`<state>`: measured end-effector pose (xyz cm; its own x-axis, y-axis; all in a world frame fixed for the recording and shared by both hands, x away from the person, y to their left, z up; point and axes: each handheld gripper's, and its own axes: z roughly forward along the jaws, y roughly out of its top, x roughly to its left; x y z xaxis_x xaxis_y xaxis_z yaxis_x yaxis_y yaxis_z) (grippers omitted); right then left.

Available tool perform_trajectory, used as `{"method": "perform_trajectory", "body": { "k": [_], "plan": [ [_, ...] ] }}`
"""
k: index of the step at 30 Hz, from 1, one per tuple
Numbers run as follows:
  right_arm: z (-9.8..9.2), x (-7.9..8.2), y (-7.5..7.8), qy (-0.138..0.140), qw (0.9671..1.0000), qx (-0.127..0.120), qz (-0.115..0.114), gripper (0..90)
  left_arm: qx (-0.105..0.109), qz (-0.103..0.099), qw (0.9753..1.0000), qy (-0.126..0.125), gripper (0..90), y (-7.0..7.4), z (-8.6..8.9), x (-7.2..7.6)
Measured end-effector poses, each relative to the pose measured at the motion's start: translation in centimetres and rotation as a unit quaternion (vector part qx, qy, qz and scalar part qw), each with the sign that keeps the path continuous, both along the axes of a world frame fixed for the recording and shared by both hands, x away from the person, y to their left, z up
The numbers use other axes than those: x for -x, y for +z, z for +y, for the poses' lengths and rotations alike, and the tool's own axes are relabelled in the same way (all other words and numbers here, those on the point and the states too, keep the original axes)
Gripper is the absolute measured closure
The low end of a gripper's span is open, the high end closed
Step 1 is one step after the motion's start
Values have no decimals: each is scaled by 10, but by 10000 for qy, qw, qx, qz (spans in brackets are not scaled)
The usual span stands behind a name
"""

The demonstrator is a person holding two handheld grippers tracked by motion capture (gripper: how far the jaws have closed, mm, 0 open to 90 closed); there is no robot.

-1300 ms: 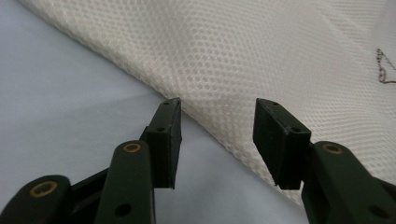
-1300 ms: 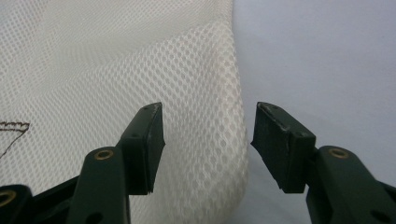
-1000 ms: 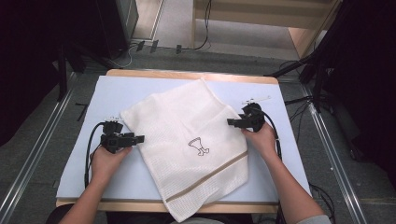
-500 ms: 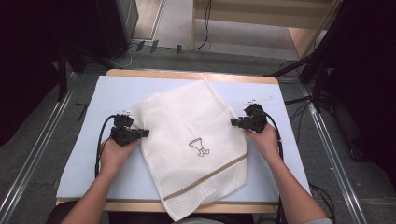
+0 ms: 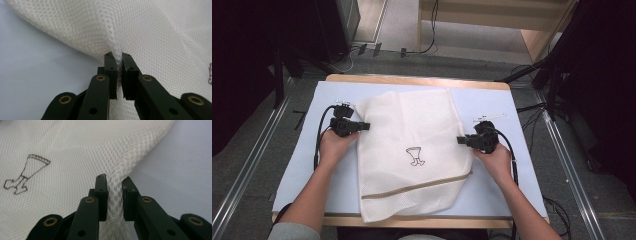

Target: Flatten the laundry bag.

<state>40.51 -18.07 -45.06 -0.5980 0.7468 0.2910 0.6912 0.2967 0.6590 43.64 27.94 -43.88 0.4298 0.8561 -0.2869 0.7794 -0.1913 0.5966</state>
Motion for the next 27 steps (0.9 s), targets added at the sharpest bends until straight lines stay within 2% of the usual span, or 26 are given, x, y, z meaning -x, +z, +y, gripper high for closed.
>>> {"method": "perform_trajectory", "body": {
  "k": [5, 11, 14, 15, 17, 20, 23, 24, 26, 27],
  "plan": [
    [4, 11, -3, 78, 10000, 41, 30, 799, 27, 29, 10000, -28, 856, -2, 2, -14],
    [6, 18, -7, 106, 9998, -23, 148, 799, -8, 28, 10000, -45, 855, -3, 2, -23],
    [10, 22, -9, 147, 9998, 88, 120, 784, 91, 44, 9999, 35, 846, -6, 2, -26],
    [11, 22, -9, 136, 9998, 150, 43, 768, 92, 49, 9999, 34, 837, -7, 2, -26],
    [12, 22, -9, 177, 9994, 278, -130, 720, 121, 2, 9999, 63, 789, -6, 4, -24],
    [9, 24, -5, 65, 9996, 203, -206, 637, 310, -96, 9993, 188, 615, -2, 11, -18],
    [3, 31, 3, -16, 9990, 192, -405, 519, 239, -214, 9993, 171, 532, 5, 15, -5],
    [2, 32, 5, -23, 9988, 217, -445, 507, 241, -242, 9993, 149, 511, 8, 16, 0],
    [-4, 39, 10, -83, 9988, 134, -464, 470, 161, -250, 9995, 62, 471, 12, 16, 14],
    [-6, 41, 11, -105, 9991, 63, -403, 459, 161, -250, 9995, 62, 468, 12, 16, 14]
  ]
}}
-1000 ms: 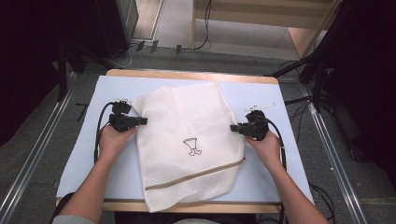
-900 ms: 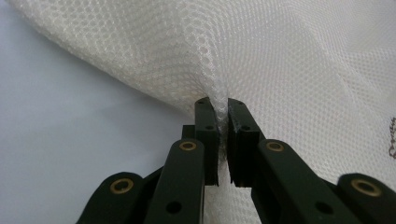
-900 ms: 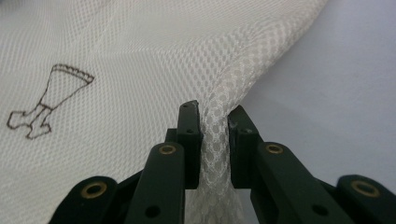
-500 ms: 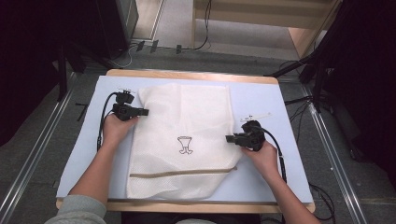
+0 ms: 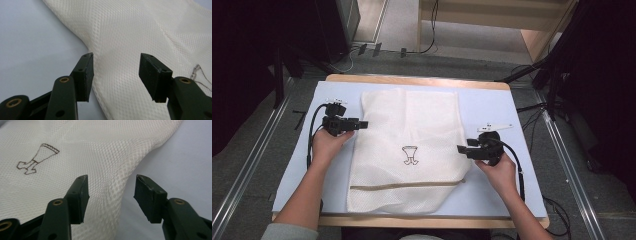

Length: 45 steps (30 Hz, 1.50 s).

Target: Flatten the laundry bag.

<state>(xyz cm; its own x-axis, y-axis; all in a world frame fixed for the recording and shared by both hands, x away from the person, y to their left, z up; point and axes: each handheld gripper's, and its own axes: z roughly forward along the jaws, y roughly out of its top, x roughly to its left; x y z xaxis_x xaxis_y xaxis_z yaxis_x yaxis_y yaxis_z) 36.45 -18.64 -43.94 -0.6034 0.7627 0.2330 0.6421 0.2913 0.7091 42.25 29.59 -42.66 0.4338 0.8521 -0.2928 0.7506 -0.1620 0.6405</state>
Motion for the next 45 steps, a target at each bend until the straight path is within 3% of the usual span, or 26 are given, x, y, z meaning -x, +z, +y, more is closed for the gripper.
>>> {"method": "perform_trajectory", "body": {
  "k": [5, 12, 19, 22, 24, 29, 30, 32, 33, 39, 43, 45],
  "plan": [
    [-4, 9, 3, 67, 10000, 18, 4, 456, -91, -17, 9999, -93, 462, 2, 0, 28],
    [-7, 23, 2, 229, 9997, 72, -107, 478, -80, 217, 9997, -84, 461, -5, 0, 55],
    [-12, 28, -9, 448, 9988, 63, 194, 477, -273, 352, 9987, -229, 461, -12, -1, 75],
    [-13, 27, -12, 454, 9985, 89, 295, 535, -253, 540, 9980, -222, 463, -19, -4, 74],
    [-10, 26, -13, 480, 9981, 126, 369, 619, -274, 491, 9982, -220, 476, -20, -7, 74],
    [1, 20, -17, 703, 9960, 294, 469, 797, -422, 354, 9984, -143, 700, -24, -12, 74],
    [2, 17, -18, 727, 9955, 237, 553, 826, -352, 399, 9985, -149, 815, -25, -12, 74],
    [2, 15, -18, 759, 9953, 203, 568, 833, -152, 578, 9981, -124, 850, -25, -11, 70],
    [3, 14, -18, 755, 9952, 173, 597, 838, 49, 660, 9977, -153, 880, -24, -10, 67],
    [9, 9, -10, 774, 9961, 69, 417, 845, 253, 411, 9988, -37, 894, -14, 1, 62],
    [20, -4, -5, 758, 9964, -152, 357, 844, 200, 155, 9995, 208, 893, -4, 14, 56],
    [24, -7, -4, 744, 9966, -132, 324, 845, 177, 92, 9994, 290, 893, -2, 19, 49]
  ]
}}
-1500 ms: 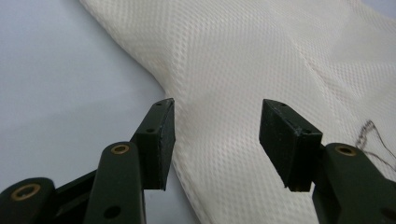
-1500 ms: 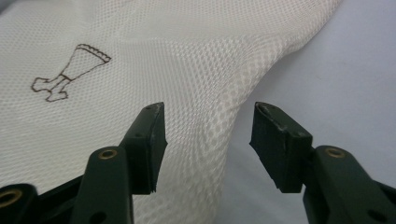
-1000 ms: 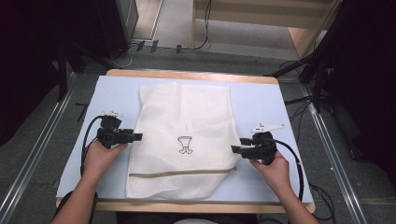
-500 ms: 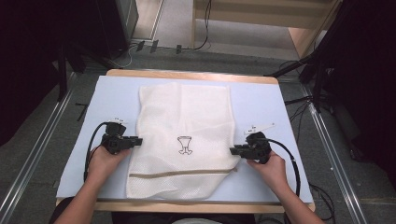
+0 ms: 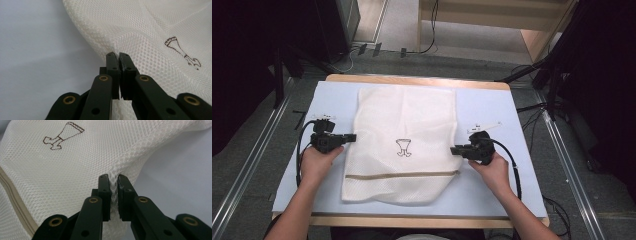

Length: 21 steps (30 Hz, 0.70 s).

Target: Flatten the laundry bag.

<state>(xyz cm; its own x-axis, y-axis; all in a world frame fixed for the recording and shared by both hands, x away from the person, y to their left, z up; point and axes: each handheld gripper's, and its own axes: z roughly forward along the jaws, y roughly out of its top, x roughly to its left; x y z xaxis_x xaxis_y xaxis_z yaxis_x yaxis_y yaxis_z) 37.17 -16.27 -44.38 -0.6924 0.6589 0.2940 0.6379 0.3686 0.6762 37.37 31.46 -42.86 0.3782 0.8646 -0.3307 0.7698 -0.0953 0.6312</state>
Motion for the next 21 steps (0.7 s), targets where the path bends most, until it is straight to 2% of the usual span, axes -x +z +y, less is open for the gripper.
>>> {"method": "perform_trajectory", "body": {
  "k": [2, 4, 12, 16, 18, 20, 21],
  "plan": [
    [7, -6, 3, 4, 10000, -11, -76, 846, -76, -38, 9999, 87, 892, 0, 4, -8],
    [15, -17, 5, -28, 9999, -60, -127, 845, -66, -41, 9998, 188, 889, -3, 12, -18],
    [28, -40, 4, -51, 10000, 3, -78, 840, -155, -27, 9992, 354, 884, -8, 26, -32],
    [37, -56, -4, -121, 9999, 34, -81, 839, -224, 1, 9988, 438, 876, -10, 31, -39],
    [39, -59, -7, -161, 9998, -12, -88, 838, -177, 11, 9987, 468, 876, -10, 34, -42],
    [41, -65, -12, -202, 9998, -52, -11, 836, -173, -163, 9986, 478, 877, -9, 37, -43],
    [43, -69, -17, -270, 9996, -53, 7, 822, -202, -106, 9986, 477, 874, -8, 40, -46]
  ]
}}
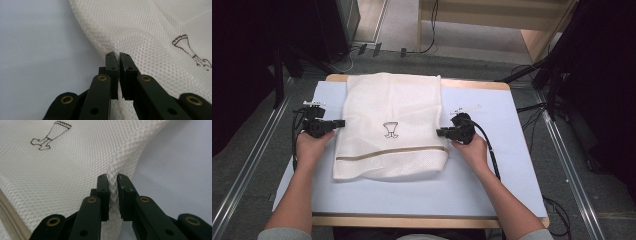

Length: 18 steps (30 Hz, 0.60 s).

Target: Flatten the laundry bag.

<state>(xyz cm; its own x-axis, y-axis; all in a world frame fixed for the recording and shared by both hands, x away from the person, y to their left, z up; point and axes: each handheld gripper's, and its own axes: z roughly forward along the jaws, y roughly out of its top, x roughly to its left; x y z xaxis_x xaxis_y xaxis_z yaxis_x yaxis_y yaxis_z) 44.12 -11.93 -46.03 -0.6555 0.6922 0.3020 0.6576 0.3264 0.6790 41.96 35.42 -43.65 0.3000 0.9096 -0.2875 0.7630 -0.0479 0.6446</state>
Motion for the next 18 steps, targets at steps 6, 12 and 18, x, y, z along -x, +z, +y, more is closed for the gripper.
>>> {"method": "perform_trajectory", "body": {
  "k": [6, 12, 18],
  "plan": [
    [9, -7, -7, 125, 9998, 176, -40, 798, 217, 131, 9997, -10, 755, -4, 4, -3],
    [11, -9, -10, 159, 9997, 184, -5, 794, 200, -44, 9998, -65, 481, 5, -1, 5],
    [21, -13, -9, 259, 9993, 260, -40, 794, 65, 93, 9999, -124, 466, 7, 5, 22]
  ]
}}
